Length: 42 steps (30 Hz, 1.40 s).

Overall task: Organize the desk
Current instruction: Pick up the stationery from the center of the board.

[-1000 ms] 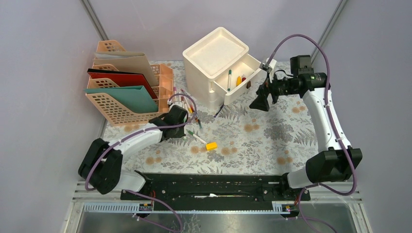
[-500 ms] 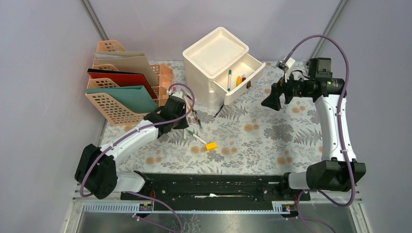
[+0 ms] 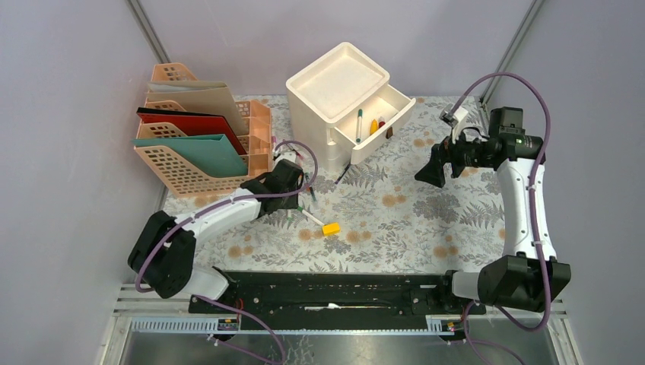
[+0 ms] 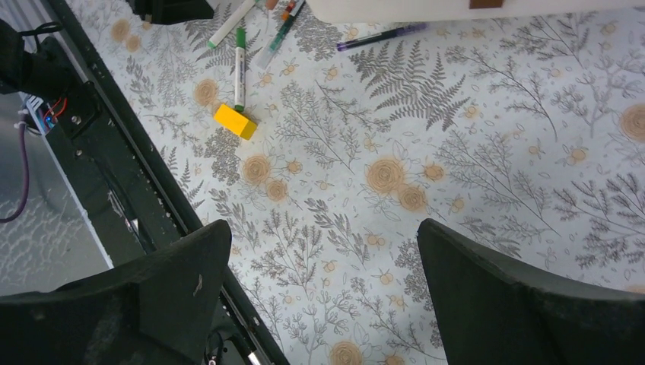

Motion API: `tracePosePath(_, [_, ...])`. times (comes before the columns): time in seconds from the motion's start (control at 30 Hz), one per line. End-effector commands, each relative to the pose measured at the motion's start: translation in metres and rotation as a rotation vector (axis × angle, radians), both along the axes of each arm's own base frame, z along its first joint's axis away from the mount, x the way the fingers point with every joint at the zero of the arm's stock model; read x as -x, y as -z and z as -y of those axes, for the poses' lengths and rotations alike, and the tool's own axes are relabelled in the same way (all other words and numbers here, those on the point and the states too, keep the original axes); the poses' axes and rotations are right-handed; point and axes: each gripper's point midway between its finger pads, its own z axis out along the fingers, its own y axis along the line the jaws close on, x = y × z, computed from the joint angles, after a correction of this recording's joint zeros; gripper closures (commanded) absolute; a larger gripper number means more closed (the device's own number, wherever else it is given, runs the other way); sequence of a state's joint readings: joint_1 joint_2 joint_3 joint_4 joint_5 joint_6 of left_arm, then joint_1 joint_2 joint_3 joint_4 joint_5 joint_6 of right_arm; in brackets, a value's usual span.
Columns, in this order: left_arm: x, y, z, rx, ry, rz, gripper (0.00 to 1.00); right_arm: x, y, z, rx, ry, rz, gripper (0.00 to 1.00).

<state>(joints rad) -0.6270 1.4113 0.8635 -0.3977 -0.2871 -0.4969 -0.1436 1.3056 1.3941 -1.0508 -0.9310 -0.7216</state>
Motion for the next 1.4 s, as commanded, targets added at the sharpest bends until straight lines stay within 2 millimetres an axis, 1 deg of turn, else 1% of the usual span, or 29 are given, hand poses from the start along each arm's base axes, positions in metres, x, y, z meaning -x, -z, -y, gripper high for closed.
tracePosePath(0.0, [-0.006,0.005,-0.010,-0.058,-0.042,0.041,0.61,0.003,-0.007,0.004,-0.033,0.006,0.027,0.01])
tracePosePath(0.17, [-0.008,0.018,-0.014,-0.089,-0.064,0.016,0.63,0.001,0.000,0.006,-0.027,0.011,0.006,0.00])
tracePosePath(0.27, [-0.011,0.027,-0.017,-0.081,-0.078,-0.006,0.68,0.003,0.000,0.006,-0.027,0.010,0.012,0.00])
tracePosePath(0.37, [-0.011,0.038,-0.013,-0.042,-0.071,-0.050,0.73,0.006,-0.001,0.004,-0.035,0.008,0.010,0.00])
tracePosePath(0.47, [-0.011,0.044,-0.006,-0.055,-0.053,-0.074,0.74,0.007,0.000,0.003,-0.046,0.007,0.006,0.00])
tracePosePath(0.57, [-0.013,0.043,0.001,-0.051,-0.041,-0.073,0.73,0.008,0.000,0.001,-0.063,0.003,0.004,0.00])
tracePosePath(0.67, [-0.012,0.046,0.000,-0.053,-0.049,-0.079,0.72,0.009,-0.001,-0.002,-0.086,-0.005,0.001,0.00])
tracePosePath(0.73, [-0.010,0.044,-0.005,-0.061,-0.062,-0.073,0.72,0.011,-0.002,-0.003,-0.087,-0.006,0.005,0.00])
tracePosePath(0.8, [-0.012,0.035,-0.009,-0.053,-0.080,-0.045,0.72,0.013,-0.001,-0.003,-0.087,-0.006,0.005,0.00])
tracePosePath(0.87, [-0.015,0.024,-0.008,-0.036,-0.080,-0.023,0.71,0.014,0.000,-0.003,-0.088,-0.005,0.005,0.00])
tracePosePath(1.0, [-0.023,0.000,0.007,0.033,-0.052,0.008,0.70,0.014,0.002,-0.003,-0.099,-0.001,-0.002,0.00])
tracePosePath(1.07, [-0.026,-0.007,0.011,0.051,-0.049,0.017,0.69,0.013,0.002,-0.003,-0.105,-0.002,-0.003,0.00])
tracePosePath(1.13, [-0.027,-0.004,0.012,0.052,-0.062,0.007,0.66,0.013,0.002,-0.004,-0.112,-0.005,-0.004,0.00])
tracePosePath(1.3, [-0.030,0.015,0.013,0.038,-0.090,-0.050,0.65,0.012,0.002,-0.004,-0.115,-0.005,-0.006,0.00])
tracePosePath(1.37, [-0.031,0.021,0.008,0.014,-0.111,-0.060,0.65,0.012,0.003,-0.003,-0.115,-0.004,-0.006,0.00])
